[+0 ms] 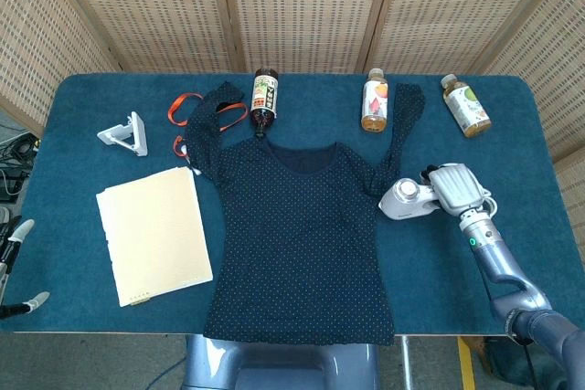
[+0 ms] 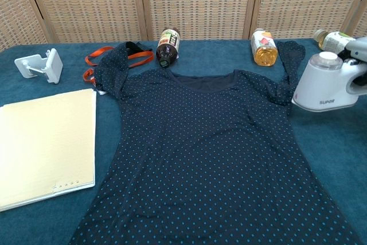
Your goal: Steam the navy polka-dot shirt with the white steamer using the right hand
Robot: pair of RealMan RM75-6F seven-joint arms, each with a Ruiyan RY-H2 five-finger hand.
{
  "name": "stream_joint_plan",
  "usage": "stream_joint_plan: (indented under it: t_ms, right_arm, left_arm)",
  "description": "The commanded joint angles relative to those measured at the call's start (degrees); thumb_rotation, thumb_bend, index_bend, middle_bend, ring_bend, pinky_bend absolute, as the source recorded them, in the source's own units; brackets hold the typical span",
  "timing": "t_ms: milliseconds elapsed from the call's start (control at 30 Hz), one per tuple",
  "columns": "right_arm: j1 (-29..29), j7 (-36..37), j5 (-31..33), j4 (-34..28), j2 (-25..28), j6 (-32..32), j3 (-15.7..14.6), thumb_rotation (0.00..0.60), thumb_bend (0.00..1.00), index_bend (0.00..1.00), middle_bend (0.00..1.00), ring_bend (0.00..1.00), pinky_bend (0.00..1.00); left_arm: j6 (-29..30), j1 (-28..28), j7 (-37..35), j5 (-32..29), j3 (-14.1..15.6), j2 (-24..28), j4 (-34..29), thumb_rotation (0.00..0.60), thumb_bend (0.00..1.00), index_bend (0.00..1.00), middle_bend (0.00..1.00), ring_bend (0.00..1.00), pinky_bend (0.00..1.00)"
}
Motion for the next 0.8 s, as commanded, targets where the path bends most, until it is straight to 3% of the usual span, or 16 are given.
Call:
stream_joint_plan:
  t_ms: [33, 233, 467, 633, 800]
  right_arm:
    - [0.1, 3.7, -2.4, 0.3, 2.5, 6.4, 0.9, 0.600, 1.00, 0.70, 0.56, 0.62, 0.87]
    - [1.7, 4.5, -4.0, -4.6, 5.9, 11.6, 2.7, 0.600, 1.00, 0.70, 0.56, 0.63, 0.89]
    - [6.0, -1.4, -5.4, -18.7, 9.0, 8.5, 3.5, 0.600, 1.00, 0.70, 0.56, 0.63, 0.89]
    - [9.4, -7.5, -6.1, -23.5, 6.5, 5.4, 3.9, 0.600, 1.00, 0.70, 0.56, 0.64, 0.89]
    - [12.9, -12.4, -8.6, -22.9, 0.2, 3.1, 2.8, 0.600, 1.00, 0.70, 0.56, 0.64, 0.89]
  left_arm:
    - [-0.1, -0.1, 0.0, 0.0, 0.0, 0.0, -0.1, 0.600, 0.00, 0.00, 0.00, 0.00, 0.00]
    - [-0.4, -0.3, -0.2, -0.1, 0.1, 0.1, -0.3, 0.600, 0.00, 0.00, 0.00, 0.00, 0.00]
    - [-1.2, -0.8, -0.1, -0.3, 0.1, 0.0, -0.4, 0.600, 0.00, 0.00, 0.00, 0.00, 0.00]
    - [-2.0, -1.2, -0.6, -1.0, -0.1, 0.1, -0.1, 0.600, 0.00, 0.00, 0.00, 0.00, 0.00]
    - [-3.0, -1.6, -1.6, -2.2, -0.4, 0.1, 0.7, 0.600, 0.00, 0.00, 0.00, 0.00, 0.00]
